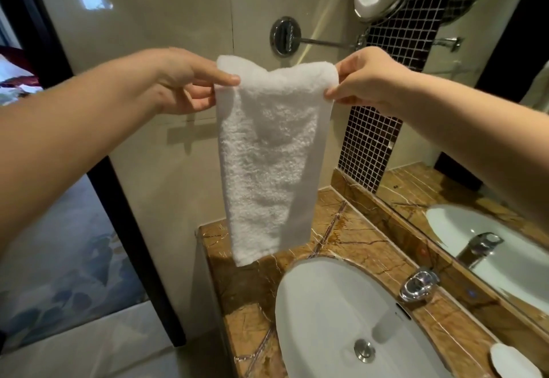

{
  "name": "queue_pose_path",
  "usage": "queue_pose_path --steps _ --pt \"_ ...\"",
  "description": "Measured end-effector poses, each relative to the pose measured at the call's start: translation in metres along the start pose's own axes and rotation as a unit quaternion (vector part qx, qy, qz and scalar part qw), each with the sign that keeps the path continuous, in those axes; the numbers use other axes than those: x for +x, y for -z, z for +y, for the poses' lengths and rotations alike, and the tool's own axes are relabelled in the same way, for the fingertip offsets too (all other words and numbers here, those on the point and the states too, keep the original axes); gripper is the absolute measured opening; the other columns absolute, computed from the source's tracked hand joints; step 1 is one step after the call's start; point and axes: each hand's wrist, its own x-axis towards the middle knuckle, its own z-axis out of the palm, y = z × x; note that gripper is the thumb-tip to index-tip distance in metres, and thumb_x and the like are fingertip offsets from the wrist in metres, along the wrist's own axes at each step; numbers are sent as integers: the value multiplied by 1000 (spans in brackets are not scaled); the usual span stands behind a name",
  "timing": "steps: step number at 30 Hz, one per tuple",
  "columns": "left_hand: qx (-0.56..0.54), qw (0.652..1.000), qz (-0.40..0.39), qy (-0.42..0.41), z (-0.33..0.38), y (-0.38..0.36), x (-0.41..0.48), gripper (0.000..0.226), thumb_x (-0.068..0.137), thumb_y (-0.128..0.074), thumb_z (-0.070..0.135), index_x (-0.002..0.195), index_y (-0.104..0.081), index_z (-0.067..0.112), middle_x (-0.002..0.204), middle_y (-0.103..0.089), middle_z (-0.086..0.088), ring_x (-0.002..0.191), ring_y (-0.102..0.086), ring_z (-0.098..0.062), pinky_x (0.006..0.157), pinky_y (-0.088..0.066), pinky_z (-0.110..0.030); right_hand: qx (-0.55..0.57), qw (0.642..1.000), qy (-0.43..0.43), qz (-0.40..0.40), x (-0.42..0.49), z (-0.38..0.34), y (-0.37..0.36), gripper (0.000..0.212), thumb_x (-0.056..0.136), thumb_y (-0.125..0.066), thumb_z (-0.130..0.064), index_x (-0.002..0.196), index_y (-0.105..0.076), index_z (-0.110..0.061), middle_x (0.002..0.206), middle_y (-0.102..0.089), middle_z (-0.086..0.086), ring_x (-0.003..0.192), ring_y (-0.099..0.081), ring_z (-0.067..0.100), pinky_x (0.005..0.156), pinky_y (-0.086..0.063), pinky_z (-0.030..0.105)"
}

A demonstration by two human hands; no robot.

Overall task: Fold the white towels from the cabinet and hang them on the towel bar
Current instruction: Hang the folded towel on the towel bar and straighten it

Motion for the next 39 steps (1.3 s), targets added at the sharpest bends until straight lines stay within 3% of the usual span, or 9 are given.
queue_pose_path --steps 3,6,12,17,20,24,30,33,39 --pt "20 999 -13 -31 4 8 9 28 62 -69 -8 84 -67 9 70 -74 0 70 -72 -9 59 -56 -18 27 999 11 25 11 -5 -1 9 80 -71 0 87 -68 -3 93 -71 12 88 -70 20 73 -59 27" --pt "45 997 -2 -67 14 17 20 35 50 -73 -3 83 -67 7 70 -74 -3 70 -72 -14 58 -55 -19 53 998 12 38 21 -11 -1 9 82 -70 -4 91 -69 -2 89 -71 9 86 -70 18 82 -58 31" --pt "152 969 24 -193 31 32 49 19 70 -76 -1 83 -67 7 86 -69 -4 75 -70 -9 64 -54 -16 71 994 26 73 43 -24 -4 9 83 -71 -12 75 -67 -13 75 -66 2 67 -64 8 63 -57 20" --pt "255 924 51 -280 42 41 69 13 83 -69 6 74 -60 11 76 -61 -3 55 -63 0 60 -57 -17 81 992 51 80 65 -33 -12 6 83 -72 -13 78 -68 -13 71 -71 -2 72 -69 9 67 -58 21" --pt "268 920 67 -278 47 46 84 16 88 -65 14 74 -58 13 72 -61 -1 48 -62 0 55 -56 -16 98 990 58 86 81 -38 -13 6 82 -73 -15 78 -68 -14 62 -71 -9 65 -70 4 61 -54 17" --pt "244 938 47 -240 59 55 104 9 85 -68 17 80 -63 12 72 -66 1 53 -64 -1 57 -55 -14 98 988 75 95 104 -42 -11 4 81 -74 -16 83 -70 -15 73 -74 -5 73 -71 7 65 -55 18" --pt "258 914 59 -308 80 55 134 13 84 -69 19 94 -65 11 84 -65 1 59 -65 0 60 -53 -11 67 986 103 116 140 -54 3 6 83 -72 -19 88 -69 -17 89 -72 -2 83 -70 9 73 -57 20" --pt "250 913 59 -317 91 53 149 28 85 -68 20 110 -61 8 91 -64 2 66 -64 -1 64 -52 -11 54 983 112 132 154 -58 7 4 84 -71 -20 86 -68 -21 93 -71 -3 85 -70 7 67 -55 15" --pt "230 920 40 -315 106 54 172 12 82 -71 19 82 -60 22 79 -65 8 60 -64 1 64 -52 -13 63 981 118 142 177 -65 15 4 84 -71 -18 87 -69 -20 94 -72 -1 86 -70 8 70 -55 17"
